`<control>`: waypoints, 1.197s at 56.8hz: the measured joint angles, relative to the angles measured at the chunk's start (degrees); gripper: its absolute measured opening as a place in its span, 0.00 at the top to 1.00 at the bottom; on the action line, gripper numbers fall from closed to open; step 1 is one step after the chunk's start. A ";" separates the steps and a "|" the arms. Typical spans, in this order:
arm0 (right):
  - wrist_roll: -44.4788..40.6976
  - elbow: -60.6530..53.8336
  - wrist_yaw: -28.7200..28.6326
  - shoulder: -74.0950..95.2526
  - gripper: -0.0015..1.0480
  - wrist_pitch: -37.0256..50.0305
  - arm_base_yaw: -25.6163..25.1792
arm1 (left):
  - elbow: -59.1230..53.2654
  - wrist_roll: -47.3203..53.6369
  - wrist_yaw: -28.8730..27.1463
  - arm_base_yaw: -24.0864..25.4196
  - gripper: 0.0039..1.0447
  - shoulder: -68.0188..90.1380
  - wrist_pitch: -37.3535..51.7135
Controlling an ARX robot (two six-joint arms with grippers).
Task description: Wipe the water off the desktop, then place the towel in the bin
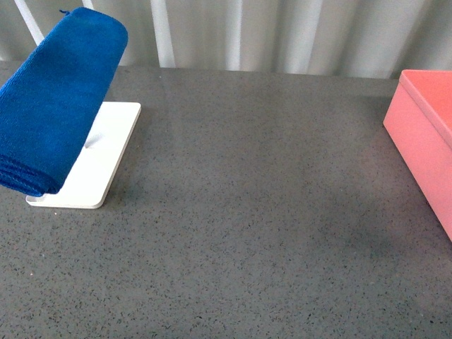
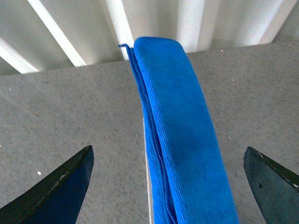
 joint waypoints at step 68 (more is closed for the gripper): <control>0.13 0.00 0.00 0.00 0.07 0.00 0.00 | 20.26 0.33 -1.57 -2.47 0.06 27.36 -7.50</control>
